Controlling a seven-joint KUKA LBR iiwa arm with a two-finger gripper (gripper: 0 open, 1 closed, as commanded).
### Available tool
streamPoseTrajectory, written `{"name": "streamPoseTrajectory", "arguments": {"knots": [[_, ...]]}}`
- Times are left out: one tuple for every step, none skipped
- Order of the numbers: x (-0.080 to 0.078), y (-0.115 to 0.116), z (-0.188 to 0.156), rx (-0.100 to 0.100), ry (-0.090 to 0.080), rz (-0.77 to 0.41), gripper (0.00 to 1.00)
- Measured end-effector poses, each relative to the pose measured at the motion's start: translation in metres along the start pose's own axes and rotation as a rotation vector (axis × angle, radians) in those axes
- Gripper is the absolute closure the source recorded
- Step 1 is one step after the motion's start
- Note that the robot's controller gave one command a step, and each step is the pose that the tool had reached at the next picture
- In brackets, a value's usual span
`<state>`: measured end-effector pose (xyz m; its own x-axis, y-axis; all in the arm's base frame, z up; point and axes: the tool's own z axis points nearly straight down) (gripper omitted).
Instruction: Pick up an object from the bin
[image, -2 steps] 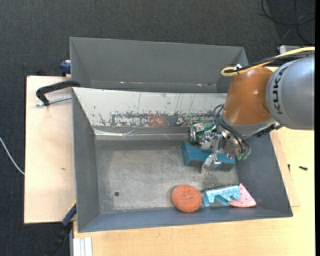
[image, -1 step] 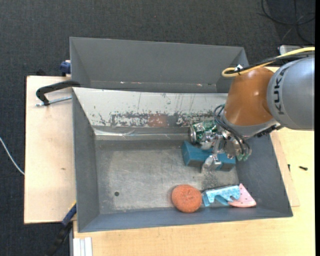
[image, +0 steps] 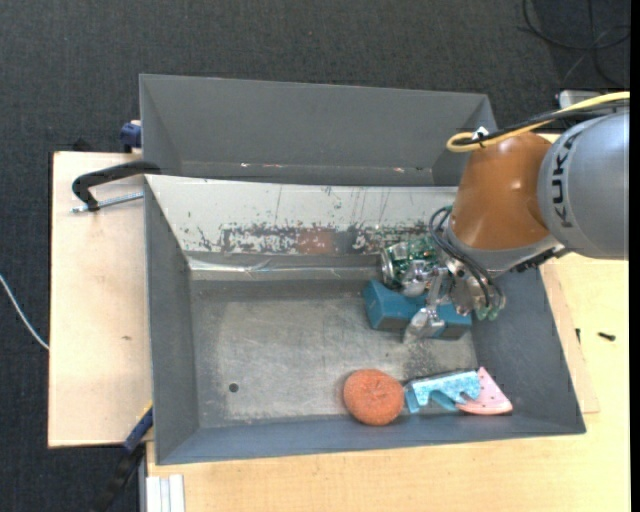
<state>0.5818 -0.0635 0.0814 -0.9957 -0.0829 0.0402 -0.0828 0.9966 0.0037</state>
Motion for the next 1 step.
{"name": "streamPoseTrajectory", "arguments": {"knots": [[-0.0011, -0.0001, -0.0095, 0.001, -0.013, 0.001, 1.00]]}}
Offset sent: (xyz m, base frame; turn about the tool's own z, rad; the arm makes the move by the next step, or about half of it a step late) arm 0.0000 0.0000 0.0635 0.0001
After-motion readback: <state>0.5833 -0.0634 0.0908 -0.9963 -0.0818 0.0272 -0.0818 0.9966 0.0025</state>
